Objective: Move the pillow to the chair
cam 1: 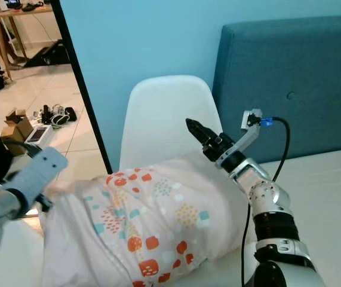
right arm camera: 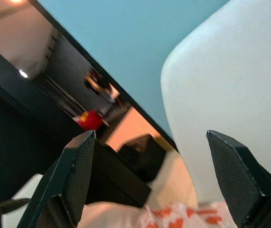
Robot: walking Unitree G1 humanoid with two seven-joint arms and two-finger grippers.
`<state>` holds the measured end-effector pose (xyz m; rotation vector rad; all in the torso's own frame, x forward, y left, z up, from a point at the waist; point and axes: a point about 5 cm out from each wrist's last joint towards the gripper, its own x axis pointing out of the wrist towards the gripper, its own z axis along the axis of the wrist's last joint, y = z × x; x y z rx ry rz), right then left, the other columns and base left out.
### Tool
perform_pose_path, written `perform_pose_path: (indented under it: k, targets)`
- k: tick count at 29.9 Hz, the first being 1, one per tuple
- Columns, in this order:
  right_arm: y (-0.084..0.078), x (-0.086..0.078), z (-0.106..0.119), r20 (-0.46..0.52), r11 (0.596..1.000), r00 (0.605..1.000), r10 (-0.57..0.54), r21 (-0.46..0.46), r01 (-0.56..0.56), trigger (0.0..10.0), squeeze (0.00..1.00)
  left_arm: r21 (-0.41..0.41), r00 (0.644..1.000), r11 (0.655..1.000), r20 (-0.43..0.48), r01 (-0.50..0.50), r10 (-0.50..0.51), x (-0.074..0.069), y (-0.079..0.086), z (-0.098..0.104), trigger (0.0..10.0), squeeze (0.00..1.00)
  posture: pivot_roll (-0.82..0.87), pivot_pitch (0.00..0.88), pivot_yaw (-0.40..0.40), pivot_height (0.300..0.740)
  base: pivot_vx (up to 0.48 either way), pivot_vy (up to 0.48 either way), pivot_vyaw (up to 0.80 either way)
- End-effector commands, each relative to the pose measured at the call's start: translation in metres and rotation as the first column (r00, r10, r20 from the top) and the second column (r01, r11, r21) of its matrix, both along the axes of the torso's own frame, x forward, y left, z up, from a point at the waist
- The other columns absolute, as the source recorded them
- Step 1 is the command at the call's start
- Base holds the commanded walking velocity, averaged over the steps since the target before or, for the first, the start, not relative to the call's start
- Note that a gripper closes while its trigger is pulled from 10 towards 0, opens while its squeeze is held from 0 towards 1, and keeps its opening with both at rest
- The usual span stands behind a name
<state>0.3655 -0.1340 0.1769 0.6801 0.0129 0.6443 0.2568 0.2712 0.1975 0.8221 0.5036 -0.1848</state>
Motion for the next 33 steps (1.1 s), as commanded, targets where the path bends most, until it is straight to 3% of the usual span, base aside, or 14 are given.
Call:
perform_pose_path:
  k: [1,8,12,14,15,16,17,19,20,24,26,28,31,33]
  targets:
    - [0.007,0.002,0.001,0.004,1.0,1.0,0.004,-0.031,-0.004,10.0,0.0,0.023,0.994,0.999,-0.107,0.028,-0.025,-0.009,-0.001,-0.009,10.0,0.0,0.15,0.0,0.022,0.678,0.0,0.0,0.0]
    - [0.009,0.003,-0.003,-0.008,0.998,1.0,0.004,-0.061,-0.005,10.0,0.0,0.002,0.988,0.996,-0.13,0.087,-0.086,-0.012,-0.012,-0.007,10.0,0.0,0.15,0.0,0.027,0.698,0.0,0.0,0.0]
    - [0.012,0.003,-0.013,-0.049,0.99,0.999,0.006,-0.142,-0.013,10.0,0.0,0.005,0.947,0.981,-0.262,0.194,-0.186,-0.026,-0.019,-0.017,10.0,0.0,0.15,0.0,0.035,0.708,0.0,0.0,0.0]
    - [0.012,0.001,-0.037,-0.163,0.951,0.986,-0.02,-0.306,-0.031,10.0,0.0,-0.117,0.81,0.945,-0.489,0.307,-0.324,-0.057,-0.034,-0.054,10.0,0.0,0.15,0.0,0.048,0.718,0.0,0.0,0.0]
    - [0.01,0.001,-0.045,-0.197,0.936,0.98,-0.04,-0.351,-0.032,10.0,0.0,-0.172,0.755,0.933,-0.549,0.317,-0.358,-0.067,-0.04,-0.069,10.0,0.0,0.15,0.0,0.048,0.723,0.0,0.0,0.0]
    - [0.009,0.0,-0.049,-0.212,0.929,0.976,-0.053,-0.369,-0.03,10.0,0.0,-0.202,0.715,0.926,-0.59,0.319,-0.375,-0.075,-0.044,-0.082,10.0,0.0,0.15,0.0,0.049,0.727,0.0,0.0,0.0]
    - [0.009,0.0,-0.049,-0.212,0.929,0.976,-0.053,-0.369,-0.03,10.0,0.0,-0.202,0.715,0.926,-0.59,0.319,-0.375,-0.075,-0.044,-0.082,10.0,0.0,0.15,0.0,0.049,0.727,0.0,0.0,0.0]
    - [0.009,0.0,-0.053,-0.223,0.927,0.973,-0.058,-0.374,-0.031,10.0,0.0,-0.236,0.667,0.932,-0.652,0.274,-0.361,-0.084,-0.047,-0.117,10.0,0.0,0.16,0.0,0.051,0.737,0.0,0.0,0.0]
    - [0.009,0.0,-0.053,-0.223,0.927,0.973,-0.058,-0.374,-0.031,10.0,0.0,-0.236,0.667,0.932,-0.652,0.274,-0.361,-0.084,-0.047,-0.117,10.0,0.0,0.16,0.0,0.051,0.737,0.0,0.0,0.0]
    - [0.013,-0.001,-0.058,-0.232,0.916,0.971,-0.061,-0.4,-0.038,10.0,0.0,-0.111,0.712,0.985,-0.68,0.134,-0.174,-0.082,-0.041,-0.193,10.0,0.0,0.17,0.0,0.049,0.74,0.0,0.0,0.0]
    - [0.013,-0.001,-0.058,-0.232,0.916,0.971,-0.061,-0.4,-0.038,10.0,0.0,-0.111,0.712,0.985,-0.68,0.134,-0.174,-0.082,-0.041,-0.193,10.0,0.0,0.17,0.0,0.049,0.74,0.0,0.0,0.0]
    - [0.015,0.0,-0.058,-0.23,0.917,0.971,-0.059,-0.397,-0.038,10.0,0.0,-0.05,0.787,0.998,-0.617,-0.033,-0.005,-0.073,-0.03,-0.208,10.0,0.0,0.16,0.0,0.054,0.74,0.0,0.0,0.0]
    - [0.016,0.0,-0.056,-0.217,0.92,0.975,-0.056,-0.39,-0.034,10.0,0.0,-0.011,0.819,0.994,-0.567,-0.11,0.084,-0.067,-0.021,-0.206,10.0,0.0,0.16,0.0,0.056,0.74,0.0,0.0,0.0]
    - [0.017,0.002,-0.052,-0.19,0.931,0.98,-0.055,-0.364,-0.018,10.0,0.0,0.032,0.886,0.976,-0.412,-0.218,0.211,-0.052,-0.001,-0.19,10.0,0.0,0.16,0.0,0.058,0.74,0.0,0.0,0.0]
